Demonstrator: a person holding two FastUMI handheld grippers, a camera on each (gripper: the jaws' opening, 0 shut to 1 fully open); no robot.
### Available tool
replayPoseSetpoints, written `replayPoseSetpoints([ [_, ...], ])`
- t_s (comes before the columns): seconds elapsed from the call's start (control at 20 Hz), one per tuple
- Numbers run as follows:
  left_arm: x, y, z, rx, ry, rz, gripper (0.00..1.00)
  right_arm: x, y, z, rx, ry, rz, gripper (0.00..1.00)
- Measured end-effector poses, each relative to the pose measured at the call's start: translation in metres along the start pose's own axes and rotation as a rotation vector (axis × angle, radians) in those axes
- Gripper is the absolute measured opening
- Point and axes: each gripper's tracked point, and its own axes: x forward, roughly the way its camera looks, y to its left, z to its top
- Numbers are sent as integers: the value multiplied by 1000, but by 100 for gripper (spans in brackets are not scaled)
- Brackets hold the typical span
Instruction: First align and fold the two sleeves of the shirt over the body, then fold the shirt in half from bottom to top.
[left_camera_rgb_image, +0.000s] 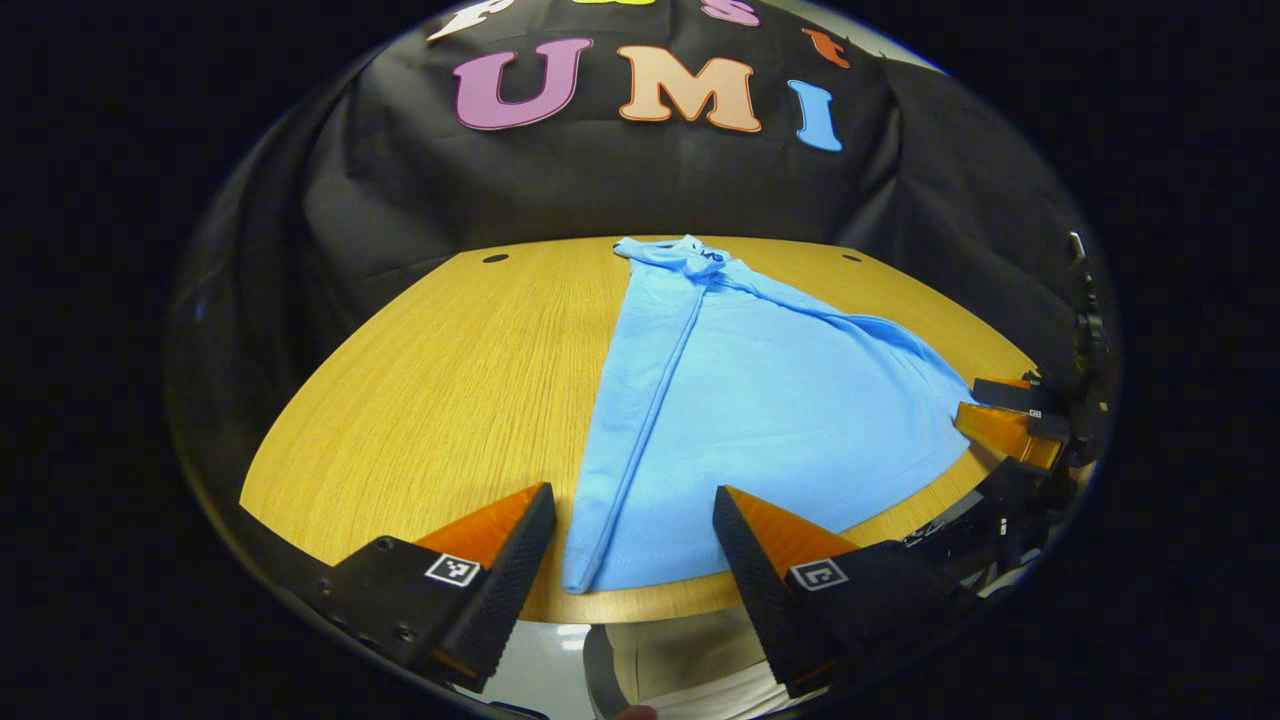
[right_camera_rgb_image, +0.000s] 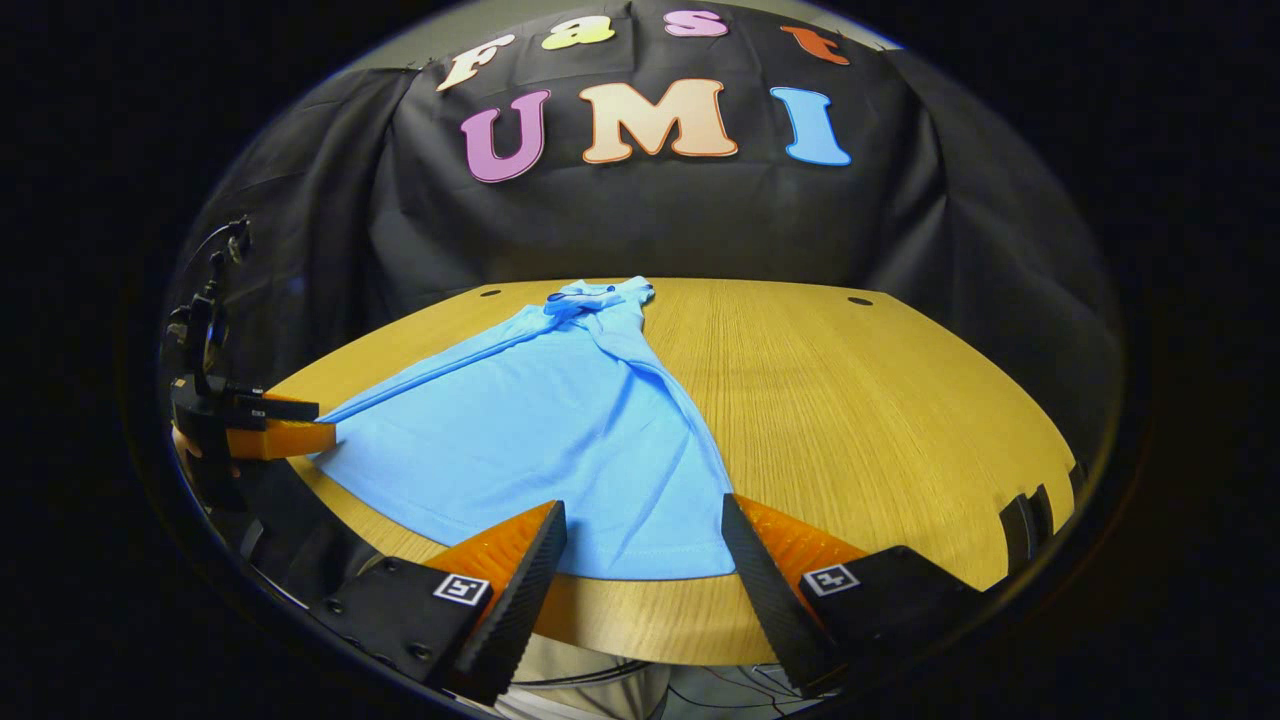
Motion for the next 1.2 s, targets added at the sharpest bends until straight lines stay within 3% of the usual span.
replayPoseSetpoints([
  [0.05,3,-2,-1,-1,-5,3,96,1,1,-1,-1,-4,-4,92],
  [0.15,4,-8,1,1,-19,1,95,1,5,0,3,-12,-1,97],
  [0.2,5,-11,1,12,-23,-4,93,4,6,0,5,-17,-1,93],
  [0.25,4,-12,1,14,-28,-13,86,5,11,-1,3,-14,10,80],
  [0.3,4,-15,1,13,-28,-25,82,6,15,-1,1,-14,17,80],
  [0.5,10,-28,5,36,-43,-86,57,8,28,-2,39,16,75,39],
  [0.55,9,-30,4,29,-45,-100,45,8,29,-3,59,27,91,19],
  [0.6,11,-33,6,20,-48,-109,36,8,30,-3,66,33,102,15],
  [0.65,14,-35,5,27,-50,-117,16,8,30,-2,65,33,105,10],
  [0.7,15,-35,7,24,-55,-120,10,7,32,-2,79,33,109,13],
  [0.75,15,-34,7,1,-54,-117,5,7,31,-2,77,28,118,6],
  [0.85,16,-36,8,-4,-60,-122,2,6,38,-4,77,30,147,6],
  [1.2,17,-35,11,-19,-100,-157,1,7,39,0,99,5,153,2],
])
